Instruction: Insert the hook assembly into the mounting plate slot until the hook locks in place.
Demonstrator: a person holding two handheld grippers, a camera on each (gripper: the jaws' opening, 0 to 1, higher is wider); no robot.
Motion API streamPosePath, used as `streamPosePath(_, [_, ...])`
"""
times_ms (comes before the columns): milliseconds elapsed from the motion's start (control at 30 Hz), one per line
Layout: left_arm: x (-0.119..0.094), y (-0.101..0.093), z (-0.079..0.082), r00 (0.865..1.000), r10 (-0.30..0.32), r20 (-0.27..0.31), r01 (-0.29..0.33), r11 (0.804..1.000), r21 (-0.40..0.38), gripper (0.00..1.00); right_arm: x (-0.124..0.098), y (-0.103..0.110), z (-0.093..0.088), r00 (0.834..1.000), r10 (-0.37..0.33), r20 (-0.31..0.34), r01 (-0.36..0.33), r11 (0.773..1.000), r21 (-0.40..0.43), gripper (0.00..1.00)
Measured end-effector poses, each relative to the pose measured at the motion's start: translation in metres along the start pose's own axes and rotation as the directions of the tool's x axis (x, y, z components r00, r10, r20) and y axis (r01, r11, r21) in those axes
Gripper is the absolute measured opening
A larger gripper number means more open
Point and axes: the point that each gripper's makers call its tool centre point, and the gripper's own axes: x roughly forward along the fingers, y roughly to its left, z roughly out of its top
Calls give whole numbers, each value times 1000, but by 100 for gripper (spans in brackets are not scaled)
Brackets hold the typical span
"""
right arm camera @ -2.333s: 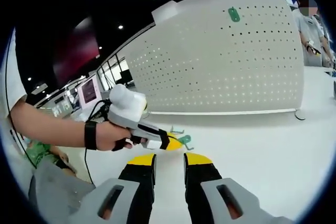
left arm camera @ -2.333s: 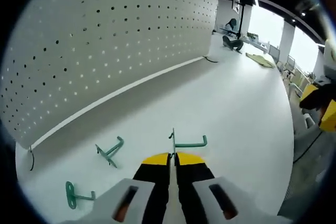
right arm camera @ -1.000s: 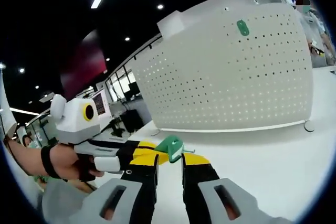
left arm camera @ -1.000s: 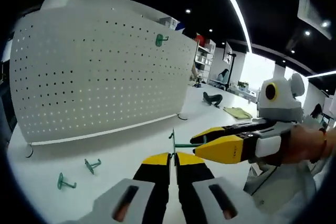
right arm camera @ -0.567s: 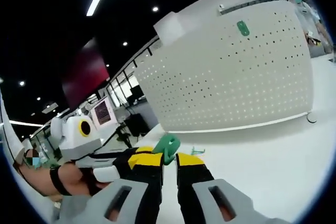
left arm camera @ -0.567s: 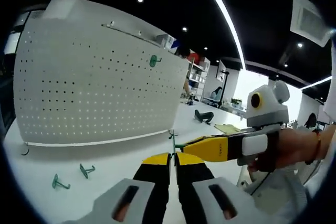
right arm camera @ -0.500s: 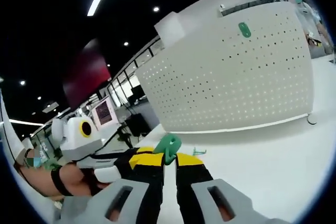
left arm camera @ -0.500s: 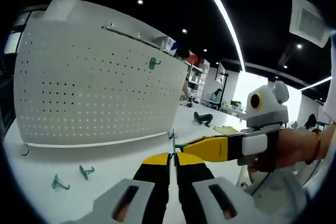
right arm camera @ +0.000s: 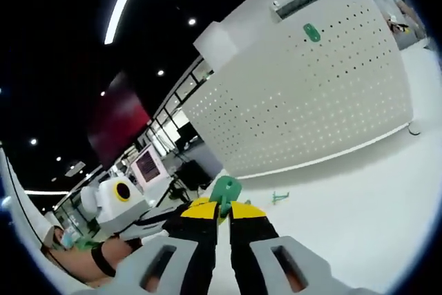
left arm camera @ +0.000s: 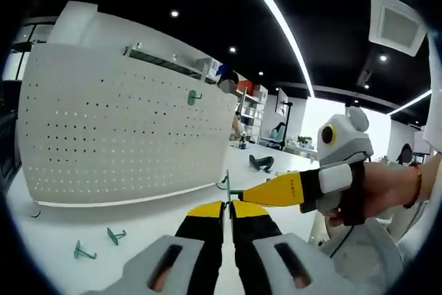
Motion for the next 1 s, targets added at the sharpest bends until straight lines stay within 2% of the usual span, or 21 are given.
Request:
streamPosePath(200, [-1, -3, 1, 999, -35, 16, 35, 998, 47, 4, 0, 2, 2, 1000, 1, 8, -1, 997, 73, 2])
streamPosePath(333, [0, 2, 2, 999, -35, 13, 35, 998, 44, 4, 5, 1, 3, 1000, -24, -19, 25, 997, 72, 2])
streamPosePath(667, [8, 6, 1, 998, -68, 6, 68, 997, 41, 6, 7, -5, 6, 997, -82, -14, 82, 996, 28, 2])
streamPosePath(1000, [12, 11, -6, 997, -76, 2, 76, 996, 54, 15, 3, -17, 18, 990, -143, 1, 143, 988, -60, 2])
